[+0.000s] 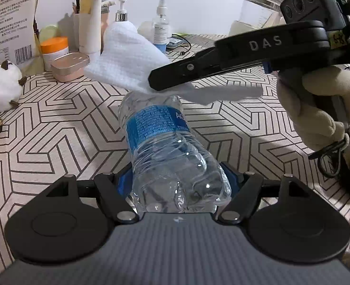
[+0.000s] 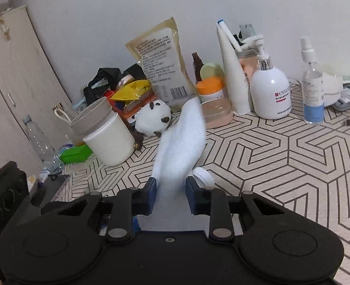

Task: Clean container
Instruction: 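Wipe across the bottle body again with the right gripper, then press the wipe down the bottle side with the right gripper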

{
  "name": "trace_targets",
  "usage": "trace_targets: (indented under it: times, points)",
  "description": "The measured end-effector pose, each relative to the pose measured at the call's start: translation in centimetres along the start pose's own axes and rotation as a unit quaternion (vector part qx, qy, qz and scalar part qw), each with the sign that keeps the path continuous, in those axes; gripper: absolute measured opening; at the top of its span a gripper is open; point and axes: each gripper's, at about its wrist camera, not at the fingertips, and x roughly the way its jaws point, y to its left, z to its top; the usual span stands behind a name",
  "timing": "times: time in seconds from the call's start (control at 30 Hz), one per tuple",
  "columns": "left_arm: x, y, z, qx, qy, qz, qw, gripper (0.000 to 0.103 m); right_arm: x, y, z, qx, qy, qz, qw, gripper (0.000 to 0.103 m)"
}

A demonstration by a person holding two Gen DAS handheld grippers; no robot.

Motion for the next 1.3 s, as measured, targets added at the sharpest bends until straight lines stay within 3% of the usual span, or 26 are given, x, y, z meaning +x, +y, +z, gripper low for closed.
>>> trace_targets:
  times: [0.1,0.37,0.67,1.03,1.23,1.3]
  points:
    - [-0.2,-0.1,0.1,0.006,0.000,0.013,0.9999,0.077,-0.1,-0.4,-0.2,0.007,0.000,0.004,1.000,0.037]
    - [-0.4,1.1,0.2,-0.010,-0.003,0.051,0.9986,0.081,0.7,-1.2,-0.9,0.043,0.032,0.028,0.998,0.058]
    - [-0.1,1.3,0.3,-0.034,-0.011,0.055,0.9978,0.080,2.4,-2.5,-1.9,0.110,0.064,0.088,0.988,0.060]
    - [0.1,0.8,-0.1,-0.017,-0.013,0.068,0.9975,0.080,1.7,0.9,-2.8,0.034,0.099,0.140,0.985,0.057]
    - [0.2,0.7,-0.1,-0.010,-0.013,0.073,0.9972,0.079,1.7,0.3,-2.6,0.048,0.097,0.136,0.985,0.056]
    - [0.2,0.6,-0.1,-0.005,-0.015,0.078,0.9969,0.074,1.8,-0.1,-2.4,0.054,0.095,0.129,0.986,0.057]
